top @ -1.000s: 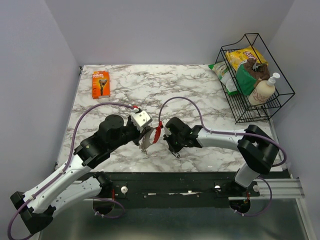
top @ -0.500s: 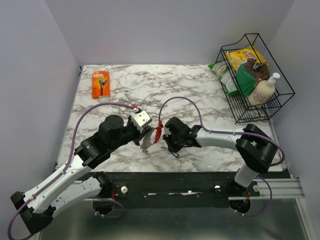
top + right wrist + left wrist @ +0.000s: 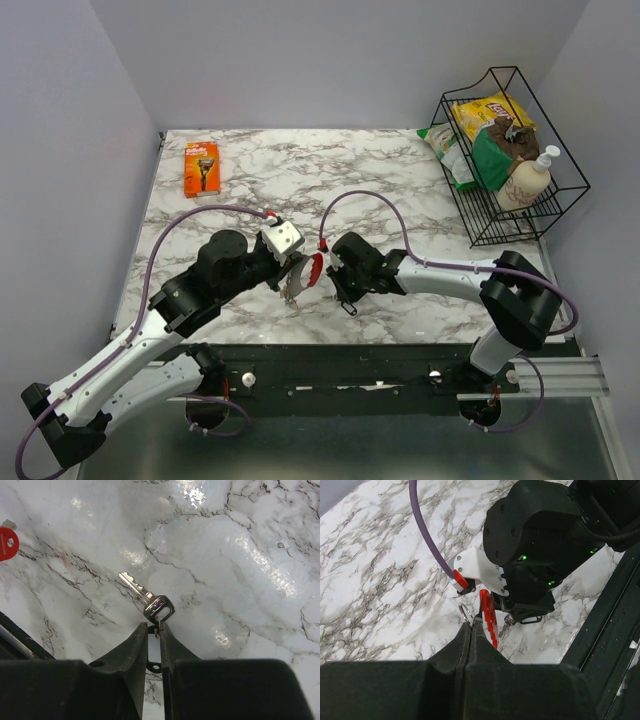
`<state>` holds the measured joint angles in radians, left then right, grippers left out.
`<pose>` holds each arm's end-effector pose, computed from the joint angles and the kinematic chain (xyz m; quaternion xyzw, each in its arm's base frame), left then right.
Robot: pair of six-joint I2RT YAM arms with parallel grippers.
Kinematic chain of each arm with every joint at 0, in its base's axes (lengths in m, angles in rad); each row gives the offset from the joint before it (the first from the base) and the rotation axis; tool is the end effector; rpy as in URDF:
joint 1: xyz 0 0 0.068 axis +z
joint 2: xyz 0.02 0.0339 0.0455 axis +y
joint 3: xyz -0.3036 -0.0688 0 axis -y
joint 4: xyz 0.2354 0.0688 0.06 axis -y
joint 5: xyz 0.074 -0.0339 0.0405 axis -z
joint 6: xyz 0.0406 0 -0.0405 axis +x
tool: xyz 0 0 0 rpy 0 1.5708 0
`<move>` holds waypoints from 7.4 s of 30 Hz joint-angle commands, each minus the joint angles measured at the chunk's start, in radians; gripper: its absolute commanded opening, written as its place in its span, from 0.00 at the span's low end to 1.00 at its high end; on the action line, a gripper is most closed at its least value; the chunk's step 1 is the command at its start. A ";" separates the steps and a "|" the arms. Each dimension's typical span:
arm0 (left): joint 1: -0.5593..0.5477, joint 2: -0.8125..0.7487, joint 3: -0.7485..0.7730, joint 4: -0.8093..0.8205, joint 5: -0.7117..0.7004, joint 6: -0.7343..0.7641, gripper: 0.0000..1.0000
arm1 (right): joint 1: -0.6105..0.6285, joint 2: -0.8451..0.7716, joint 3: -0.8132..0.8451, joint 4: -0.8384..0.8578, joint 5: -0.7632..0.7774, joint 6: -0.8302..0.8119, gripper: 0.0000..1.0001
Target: Put the keys on the keyring
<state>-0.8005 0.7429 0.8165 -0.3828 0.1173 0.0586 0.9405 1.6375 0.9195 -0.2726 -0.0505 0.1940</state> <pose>0.0910 -0.1007 0.3612 0.3672 0.7185 -0.2575 0.5316 0.1868 0.2595 0.2109 -0.3560 0.8893 0.1741 0.2282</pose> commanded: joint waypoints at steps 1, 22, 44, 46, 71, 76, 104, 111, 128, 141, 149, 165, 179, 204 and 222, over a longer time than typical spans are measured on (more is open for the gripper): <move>-0.002 -0.005 -0.002 0.045 0.019 -0.003 0.00 | 0.001 -0.024 0.002 -0.013 0.031 0.012 0.23; -0.002 -0.004 0.003 0.039 0.016 0.003 0.00 | 0.001 0.021 -0.004 -0.010 0.017 0.010 0.17; -0.003 -0.013 0.007 0.028 0.012 0.006 0.00 | 0.001 0.015 -0.011 0.019 0.020 0.010 0.00; -0.003 -0.016 0.007 0.024 0.012 0.009 0.00 | 0.000 -0.011 -0.011 0.021 0.029 0.005 0.01; -0.003 -0.048 -0.013 -0.054 0.081 0.147 0.00 | -0.009 -0.540 -0.027 0.009 -0.121 -0.240 0.00; -0.002 -0.039 -0.007 -0.077 0.107 0.172 0.00 | -0.008 -0.579 -0.002 0.015 -0.282 -0.258 0.00; -0.003 0.050 0.019 -0.039 0.320 0.173 0.00 | -0.006 -0.393 0.186 0.023 -0.514 -0.347 0.01; -0.003 0.053 0.019 -0.028 0.331 0.168 0.00 | -0.006 -0.378 0.191 0.013 -0.489 -0.354 0.00; -0.003 0.013 0.009 -0.031 0.329 0.168 0.00 | -0.008 -0.393 0.148 0.018 -0.358 -0.337 0.00; -0.003 -0.011 0.006 -0.033 0.347 0.175 0.00 | -0.006 -0.370 0.144 0.021 -0.310 -0.324 0.00; -0.003 -0.034 0.004 -0.036 0.357 0.184 0.00 | -0.008 -0.375 0.136 0.021 -0.293 -0.327 0.00; -0.003 -0.066 -0.013 0.013 0.381 0.187 0.00 | -0.008 -0.395 0.125 0.021 -0.393 -0.355 0.11; -0.003 -0.079 -0.016 0.015 0.397 0.201 0.00 | -0.008 -0.614 0.021 0.119 -0.296 -0.389 0.78; -0.005 -0.097 -0.010 0.114 0.582 0.204 0.00 | -0.009 -0.616 0.105 0.153 -0.753 -0.418 0.52; -0.003 -0.097 0.001 0.142 0.605 0.181 0.00 | -0.008 -0.559 0.105 0.179 -0.735 -0.401 0.33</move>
<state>-0.8028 0.6640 0.7956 -0.2920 0.6930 0.2539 0.9295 1.0809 0.9985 -0.1219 -0.7803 -0.2104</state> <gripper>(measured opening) 0.010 0.370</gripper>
